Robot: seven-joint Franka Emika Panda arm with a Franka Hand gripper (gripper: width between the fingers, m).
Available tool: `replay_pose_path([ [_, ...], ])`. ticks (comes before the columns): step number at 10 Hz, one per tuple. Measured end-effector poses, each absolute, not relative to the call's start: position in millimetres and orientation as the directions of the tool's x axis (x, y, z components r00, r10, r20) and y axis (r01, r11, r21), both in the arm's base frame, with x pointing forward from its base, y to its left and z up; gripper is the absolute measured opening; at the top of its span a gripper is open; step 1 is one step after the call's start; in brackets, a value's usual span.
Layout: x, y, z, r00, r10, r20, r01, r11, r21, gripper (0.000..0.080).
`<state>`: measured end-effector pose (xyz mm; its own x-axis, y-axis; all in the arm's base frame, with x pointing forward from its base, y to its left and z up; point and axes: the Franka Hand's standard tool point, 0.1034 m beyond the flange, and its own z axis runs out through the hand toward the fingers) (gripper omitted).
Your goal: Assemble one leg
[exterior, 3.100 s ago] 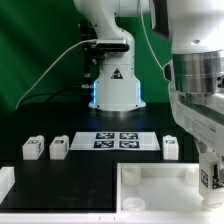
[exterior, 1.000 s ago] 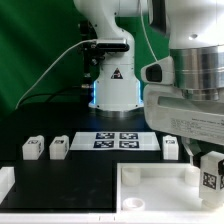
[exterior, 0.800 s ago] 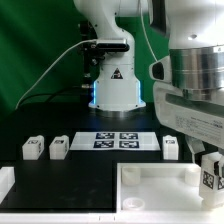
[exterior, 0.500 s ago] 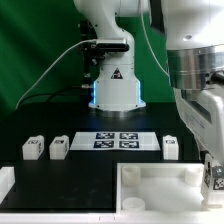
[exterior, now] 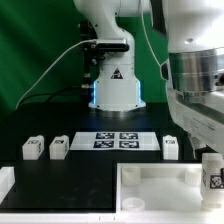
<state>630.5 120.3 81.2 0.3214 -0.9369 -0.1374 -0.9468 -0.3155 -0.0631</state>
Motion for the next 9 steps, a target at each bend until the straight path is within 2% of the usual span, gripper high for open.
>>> replay_pose_path([
  [2, 630.7, 122.9, 82.9, 0.548, -0.828, -0.115, -0.836, -0.542, -0.084, 0.0643],
  [4, 630.5, 121.7, 82.5, 0.705, -0.702, -0.095, -0.709, -0.698, -0.105, 0.0649],
  [6, 630.2, 119.7, 81.9, 0.890, -0.454, -0.050, -0.456, -0.883, -0.110, 0.0649],
  [8, 631.9, 117.8, 81.1, 0.972, -0.234, -0.002, -0.233, -0.967, -0.106, 0.0649],
  [9, 631.8, 118.6, 81.1, 0.962, -0.272, -0.007, -0.271, -0.956, -0.110, 0.0649],
])
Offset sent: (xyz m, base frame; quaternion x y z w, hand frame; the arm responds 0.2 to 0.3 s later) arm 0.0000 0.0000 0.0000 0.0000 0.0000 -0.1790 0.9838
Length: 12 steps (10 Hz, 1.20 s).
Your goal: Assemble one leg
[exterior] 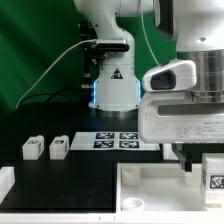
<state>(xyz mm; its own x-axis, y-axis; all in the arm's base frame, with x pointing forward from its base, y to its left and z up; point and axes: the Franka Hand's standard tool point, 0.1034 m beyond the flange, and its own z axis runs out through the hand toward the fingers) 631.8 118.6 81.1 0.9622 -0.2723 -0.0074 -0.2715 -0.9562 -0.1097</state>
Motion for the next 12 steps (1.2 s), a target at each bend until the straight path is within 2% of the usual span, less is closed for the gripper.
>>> replay_pose_path([
  [2, 631.7, 119.5, 81.0, 0.939, -0.342, -0.018, -0.342, -0.933, -0.115, 0.0383],
  [3, 631.4, 121.0, 81.0, 0.890, -0.454, -0.035, -0.455, -0.883, -0.116, 0.0383],
  [4, 630.9, 119.0, 80.3, 0.847, -0.529, -0.046, -0.531, -0.841, -0.110, 0.0301],
  [8, 631.5, 118.6, 79.0, 0.450, -0.886, -0.110, -0.893, -0.445, -0.067, 0.0300],
  [10, 632.2, 119.7, 78.1, 0.071, -0.985, -0.159, -0.997, -0.063, -0.053, 0.0298],
  [11, 631.1, 119.5, 78.1, 0.067, -0.985, -0.156, -0.996, -0.057, -0.067, 0.0298],
  [12, 631.1, 119.9, 78.2, 0.063, -0.986, -0.157, -0.996, -0.053, -0.065, 0.0298],
])
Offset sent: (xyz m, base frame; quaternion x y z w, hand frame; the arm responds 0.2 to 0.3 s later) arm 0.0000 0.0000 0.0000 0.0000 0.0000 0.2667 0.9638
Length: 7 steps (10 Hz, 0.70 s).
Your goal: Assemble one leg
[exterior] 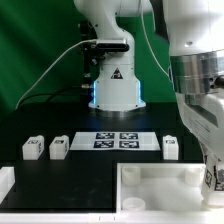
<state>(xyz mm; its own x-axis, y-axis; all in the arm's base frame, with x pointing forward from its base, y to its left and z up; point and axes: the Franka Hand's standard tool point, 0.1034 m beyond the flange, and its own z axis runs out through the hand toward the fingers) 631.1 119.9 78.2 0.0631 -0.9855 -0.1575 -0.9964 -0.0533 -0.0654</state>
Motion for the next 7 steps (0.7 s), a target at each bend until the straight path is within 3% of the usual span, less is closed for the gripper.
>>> replay_pose_path([
  [2, 631, 120, 77.5, 0.164, -0.975, -0.148, -0.985, -0.154, -0.080, 0.0306],
  [3, 632, 124, 77.7, 0.254, -0.957, -0.139, -0.966, -0.243, -0.093, 0.0481],
  [4, 633, 128, 78.9, 0.437, -0.892, -0.111, -0.898, -0.428, -0.099, 0.0606],
  [5, 635, 133, 80.3, 0.568, -0.818, -0.087, -0.822, -0.560, -0.101, 0.0606],
  [7, 635, 129, 78.7, 0.687, -0.724, -0.069, -0.726, -0.678, -0.115, 0.0647],
])
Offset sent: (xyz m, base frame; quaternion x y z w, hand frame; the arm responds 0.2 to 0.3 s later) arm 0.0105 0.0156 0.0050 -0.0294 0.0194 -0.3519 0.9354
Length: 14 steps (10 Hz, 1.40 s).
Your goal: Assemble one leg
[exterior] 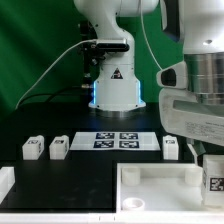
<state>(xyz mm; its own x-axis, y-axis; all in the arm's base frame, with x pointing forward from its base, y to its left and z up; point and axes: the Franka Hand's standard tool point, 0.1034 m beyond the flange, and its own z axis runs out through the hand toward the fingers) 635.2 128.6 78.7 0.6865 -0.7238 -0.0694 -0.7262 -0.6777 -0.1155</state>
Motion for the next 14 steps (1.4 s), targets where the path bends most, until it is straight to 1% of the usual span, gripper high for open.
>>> replay_pose_path([
  [2, 635, 127, 78.9, 0.834, -0.551, -0.041, -0.551, -0.825, -0.125, 0.0647],
  [3, 638, 123, 81.0, 0.918, -0.396, -0.011, -0.394, -0.911, -0.117, 0.0649],
  [4, 639, 123, 81.8, 0.961, -0.278, 0.011, -0.275, -0.956, -0.106, 0.0649],
  [5, 639, 123, 81.5, 0.953, -0.303, 0.007, -0.301, -0.947, -0.108, 0.0591],
  [6, 639, 123, 81.5, 0.938, -0.346, 0.002, -0.344, -0.933, -0.109, 0.0453],
  [7, 639, 123, 81.5, 0.939, -0.345, 0.003, -0.342, -0.933, -0.108, 0.0318],
  [8, 639, 122, 81.5, 0.928, -0.372, 0.000, -0.370, -0.923, -0.108, 0.0318],
  [10, 639, 120, 81.3, 0.827, -0.561, -0.023, -0.560, -0.822, -0.105, 0.0308],
  [11, 640, 117, 80.6, 0.733, -0.679, -0.051, -0.679, -0.725, -0.117, 0.0308],
  [12, 640, 113, 79.7, 0.601, -0.795, -0.080, -0.798, -0.591, -0.118, 0.0308],
  [14, 639, 110, 78.6, 0.329, -0.937, -0.117, -0.942, -0.318, -0.109, 0.0308],
])
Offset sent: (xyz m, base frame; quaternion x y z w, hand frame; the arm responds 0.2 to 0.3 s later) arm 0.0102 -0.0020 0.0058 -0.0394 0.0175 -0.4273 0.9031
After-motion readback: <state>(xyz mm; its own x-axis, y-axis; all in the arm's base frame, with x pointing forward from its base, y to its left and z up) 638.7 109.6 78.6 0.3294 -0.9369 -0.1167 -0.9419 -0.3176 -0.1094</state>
